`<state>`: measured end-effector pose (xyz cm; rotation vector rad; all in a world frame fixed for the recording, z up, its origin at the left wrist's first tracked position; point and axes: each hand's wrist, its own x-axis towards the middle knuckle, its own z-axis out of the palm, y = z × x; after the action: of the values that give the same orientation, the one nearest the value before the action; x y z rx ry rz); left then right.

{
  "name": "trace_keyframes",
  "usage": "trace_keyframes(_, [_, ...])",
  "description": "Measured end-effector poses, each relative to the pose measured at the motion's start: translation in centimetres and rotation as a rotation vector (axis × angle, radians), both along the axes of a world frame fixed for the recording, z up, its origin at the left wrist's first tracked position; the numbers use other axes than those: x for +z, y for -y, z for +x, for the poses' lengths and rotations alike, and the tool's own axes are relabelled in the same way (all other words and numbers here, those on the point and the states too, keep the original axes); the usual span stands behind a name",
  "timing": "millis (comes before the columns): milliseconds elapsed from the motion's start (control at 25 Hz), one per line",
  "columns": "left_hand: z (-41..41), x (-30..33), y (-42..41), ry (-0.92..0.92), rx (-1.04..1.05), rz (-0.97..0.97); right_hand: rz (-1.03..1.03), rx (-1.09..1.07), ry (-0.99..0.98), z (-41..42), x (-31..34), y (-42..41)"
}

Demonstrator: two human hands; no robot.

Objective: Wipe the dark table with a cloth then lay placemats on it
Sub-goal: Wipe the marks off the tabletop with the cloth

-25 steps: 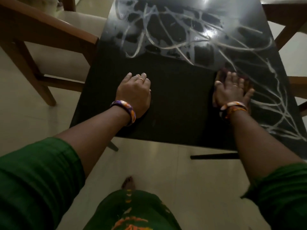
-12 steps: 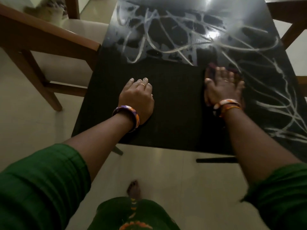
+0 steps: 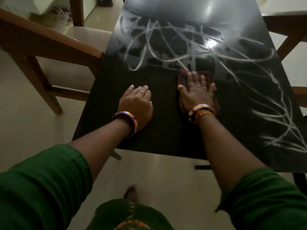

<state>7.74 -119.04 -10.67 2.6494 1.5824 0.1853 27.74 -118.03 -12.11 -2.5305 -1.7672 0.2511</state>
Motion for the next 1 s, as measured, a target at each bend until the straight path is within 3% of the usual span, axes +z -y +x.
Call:
trace_keyframes(120, [0.1,-0.2,-0.1,0.013,0.006,0.012,-0.036,-0.312,0.005,8.1,0.7,3.9])
trace_keyframes(240, [0.1,-0.2,-0.2,0.029,0.016,-0.003,-0.053,-0.484,0.027,9.5,1.3,5.2])
trace_keyframes(440, [0.2,-0.1,-0.1,-0.004,0.023,-0.028,-0.003,-0.022,-0.010,-0.8,0.0,2.6])
trace_keyframes(520, [0.4,0.2,0.0,-0.017,0.037,-0.047,0.005,0.101,0.002,-1.4,0.0,2.5])
trace_keyframes(600, [1.1,0.7,0.2,0.028,0.105,-0.078,0.011,0.052,0.030,2.7,0.3,3.1])
trace_keyframes(680, [2.5,1.2,0.6,0.114,0.178,-0.085,-0.001,-0.151,0.033,9.1,0.6,4.7])
trace_keyframes(800, [6.4,1.6,1.9,0.163,0.113,-0.095,-0.055,-0.409,0.035,15.5,1.5,6.3])
trace_keyframes(880, [8.9,1.5,2.5,0.146,0.033,-0.113,-0.026,-0.313,0.033,13.9,1.1,5.3])
trace_keyframes(1000, [13.5,1.7,2.4,0.112,0.040,-0.113,0.012,0.056,-0.032,9.1,-0.1,3.0])
